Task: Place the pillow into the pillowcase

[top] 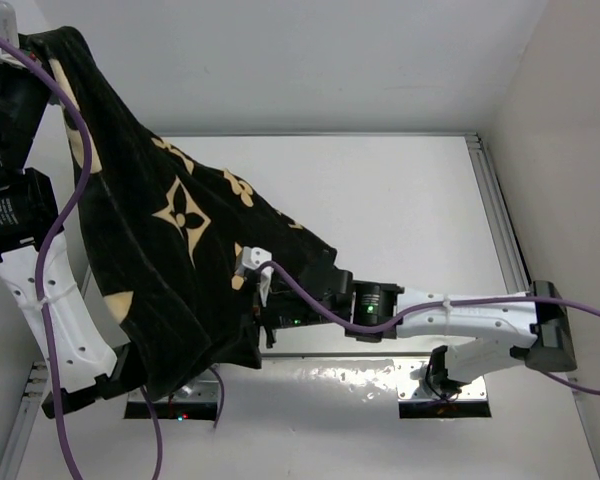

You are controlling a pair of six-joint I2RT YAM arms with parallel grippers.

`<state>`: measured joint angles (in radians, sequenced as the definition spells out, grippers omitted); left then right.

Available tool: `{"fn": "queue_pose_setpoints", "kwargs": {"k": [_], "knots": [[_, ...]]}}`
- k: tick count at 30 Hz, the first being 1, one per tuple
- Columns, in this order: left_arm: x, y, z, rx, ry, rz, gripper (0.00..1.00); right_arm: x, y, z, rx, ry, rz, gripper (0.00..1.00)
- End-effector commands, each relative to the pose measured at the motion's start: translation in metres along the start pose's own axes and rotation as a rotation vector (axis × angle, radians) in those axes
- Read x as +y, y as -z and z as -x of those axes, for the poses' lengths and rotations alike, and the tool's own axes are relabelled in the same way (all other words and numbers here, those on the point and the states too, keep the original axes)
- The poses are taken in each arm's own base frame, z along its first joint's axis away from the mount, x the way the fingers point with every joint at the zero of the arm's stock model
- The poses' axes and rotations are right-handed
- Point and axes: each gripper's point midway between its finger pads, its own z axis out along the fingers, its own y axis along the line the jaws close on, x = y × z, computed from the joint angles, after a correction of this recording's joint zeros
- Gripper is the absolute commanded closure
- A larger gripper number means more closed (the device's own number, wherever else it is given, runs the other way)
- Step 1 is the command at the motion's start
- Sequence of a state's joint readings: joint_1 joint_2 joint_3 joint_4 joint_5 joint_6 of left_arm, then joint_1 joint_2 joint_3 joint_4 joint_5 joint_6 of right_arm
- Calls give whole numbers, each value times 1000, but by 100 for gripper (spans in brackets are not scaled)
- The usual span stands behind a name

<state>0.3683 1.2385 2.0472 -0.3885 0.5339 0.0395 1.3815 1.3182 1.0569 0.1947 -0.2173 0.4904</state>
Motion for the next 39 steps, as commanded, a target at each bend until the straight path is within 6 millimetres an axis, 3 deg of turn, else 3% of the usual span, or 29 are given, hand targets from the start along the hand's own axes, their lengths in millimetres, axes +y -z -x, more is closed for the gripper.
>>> {"fn": "queue_pose_setpoints", "kwargs": {"k": [1, 6, 10, 16, 19, 23, 24, 26, 27, 29, 30, 31, 32, 33, 34, 35, 39], "knots": [[-1, 12, 44, -125, -62, 24, 100, 5, -15, 30, -107, 5, 29, 14], [0, 15, 44, -123, -70, 37, 100, -3, -43, 39, -120, -32, 19, 17], [-1, 16, 45, -123, -72, 39, 100, 4, -51, 33, -116, -66, 63, 29], [1, 14, 37, -104, -67, 38, 100, 7, -49, 25, -112, -84, 75, 84], [1, 14, 35, -99, -69, 40, 100, 9, -45, 21, -100, -84, 90, 100], [6, 13, 31, -84, -89, 59, 100, -2, -29, 27, -105, -60, 20, 100], [6, 13, 30, -80, -94, 60, 100, -20, -19, 26, -80, -59, -47, 100], [9, 12, 25, -64, -101, 70, 100, -37, 9, 55, -132, -33, -151, 100], [10, 12, 22, -57, -105, 73, 100, -64, 29, 60, -112, -26, -252, 100], [13, 11, 15, -36, -116, 83, 100, -83, 78, 110, -219, 8, -410, 100], [15, 11, 13, -29, -120, 89, 100, -108, 108, 121, -214, 38, -540, 100], [16, 10, 10, -22, -128, 91, 100, -119, 138, 145, -270, 66, -645, 100], [16, 10, 7, -15, -133, 90, 100, -119, 164, 176, -307, 122, -709, 100], [16, 10, 6, -11, -138, 89, 100, -132, 193, 199, -353, 144, -798, 100], [16, 9, 4, -9, -152, 84, 100, -134, 209, 216, -382, 169, -841, 100], [13, 9, 6, -17, -154, 73, 100, -134, 232, 246, -426, 215, -900, 100], [10, 8, 9, -32, -166, 50, 100, -129, 270, 303, -515, 317, -999, 100]]}}
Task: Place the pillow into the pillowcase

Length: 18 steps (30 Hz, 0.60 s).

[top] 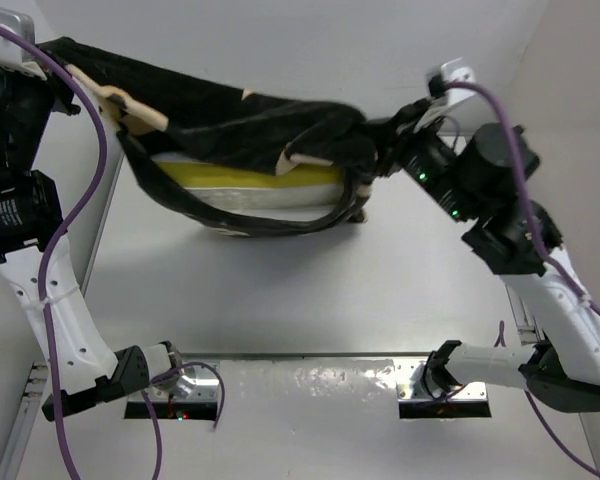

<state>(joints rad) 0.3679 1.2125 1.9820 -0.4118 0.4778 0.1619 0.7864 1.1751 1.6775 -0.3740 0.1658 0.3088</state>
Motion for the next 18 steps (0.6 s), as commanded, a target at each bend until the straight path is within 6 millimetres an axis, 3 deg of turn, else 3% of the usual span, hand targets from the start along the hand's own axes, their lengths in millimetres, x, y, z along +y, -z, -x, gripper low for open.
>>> {"fn": "queue_pose_setpoints", "kwargs": {"k": [1, 3, 4, 6, 8, 9, 11, 12, 14, 16, 18], "knots": [[0, 5, 33, -103, -74, -1, 100, -24, 7, 65, -146, 120, -110, 100], [0, 3, 35, -112, -69, -3, 100, -37, 11, 105, -231, 175, -174, 100], [2, 2, 36, -115, -69, 0, 100, -45, 6, 101, -219, 203, -202, 100], [8, -1, 34, -112, -61, 16, 100, -51, 9, 121, -258, 247, -243, 100], [18, 2, 49, -140, -60, 59, 100, -47, 17, 138, -309, 255, -233, 100], [25, 5, 65, -171, -80, 82, 100, -46, 28, 156, -364, 280, -233, 100], [40, 6, 78, -192, -118, 142, 100, -44, 46, 183, -460, 287, -244, 100], [43, 13, 97, -233, -155, 165, 100, -44, 53, 191, -490, 292, -253, 100], [44, 15, 104, -253, -187, 165, 100, -48, 61, 194, -513, 341, -275, 100], [38, 8, 93, -244, -158, 107, 100, -56, 42, 165, -435, 404, -296, 100], [38, -6, 63, -193, -81, 60, 100, -69, 23, 140, -333, 490, -343, 100]]}}
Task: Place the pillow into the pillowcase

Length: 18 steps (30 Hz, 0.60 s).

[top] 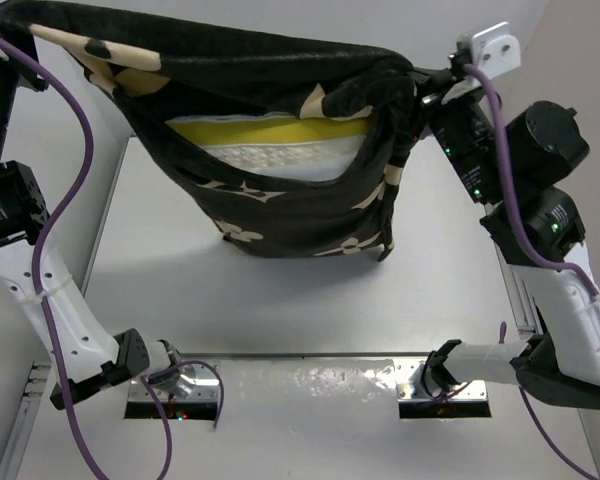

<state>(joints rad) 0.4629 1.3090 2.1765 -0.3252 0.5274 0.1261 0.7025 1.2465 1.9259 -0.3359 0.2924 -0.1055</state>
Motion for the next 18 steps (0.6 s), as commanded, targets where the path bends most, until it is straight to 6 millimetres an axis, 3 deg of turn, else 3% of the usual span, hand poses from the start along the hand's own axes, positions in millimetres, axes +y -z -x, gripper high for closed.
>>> {"fn": "queue_pose_setpoints", "kwargs": {"k": [1, 2, 3, 4, 5, 6, 7, 8, 9, 10, 12, 13, 14, 15, 16, 17, 18], "knots": [[3, -6, -2, -43, 40, -23, 100, -27, -12, 14, -66, 141, -133, 100], [4, -13, -21, -14, 73, -32, 100, -20, -30, -6, -7, 184, -123, 100], [4, -17, -37, 12, 126, -39, 100, -17, -39, -13, 7, 191, -113, 100], [4, -23, -52, 35, 154, -60, 100, -19, -47, -7, -10, 182, -114, 100], [4, -25, -59, 47, 170, -69, 100, -14, -67, -26, 16, 154, -87, 100], [3, -27, -63, 53, 189, -78, 100, -18, -75, -27, 12, 140, -85, 100], [-1, -30, -69, 57, 196, -110, 100, -22, -80, -13, -27, 97, -91, 100], [-2, -32, -70, 52, 196, -127, 100, -31, -97, -29, -4, 95, -107, 100], [-2, -34, -67, 37, 198, -134, 100, -34, -103, -28, -19, 76, -104, 100], [-1, -39, -73, 41, 206, -138, 100, -50, -108, -22, -55, 27, -139, 100], [-2, -46, -72, 34, 196, -153, 100, -59, -122, -34, -68, -49, -129, 100], [-2, -55, -88, 57, 212, -157, 100, -65, -126, -32, -99, -142, -134, 100], [-2, -59, -92, 61, 214, -159, 100, -85, -128, -35, -118, -177, -162, 100], [-4, -66, -98, 67, 227, -159, 100, -89, -133, -43, -125, -219, -143, 100], [-4, -77, -120, 95, 250, -157, 100, -97, -135, -40, -160, -324, -149, 100], [-4, -84, -119, 85, 251, -153, 100, -123, -133, -23, -247, -353, -176, 100], [-7, -104, -142, 104, 263, -132, 100, -136, -140, -10, -305, -384, -175, 100]]}}
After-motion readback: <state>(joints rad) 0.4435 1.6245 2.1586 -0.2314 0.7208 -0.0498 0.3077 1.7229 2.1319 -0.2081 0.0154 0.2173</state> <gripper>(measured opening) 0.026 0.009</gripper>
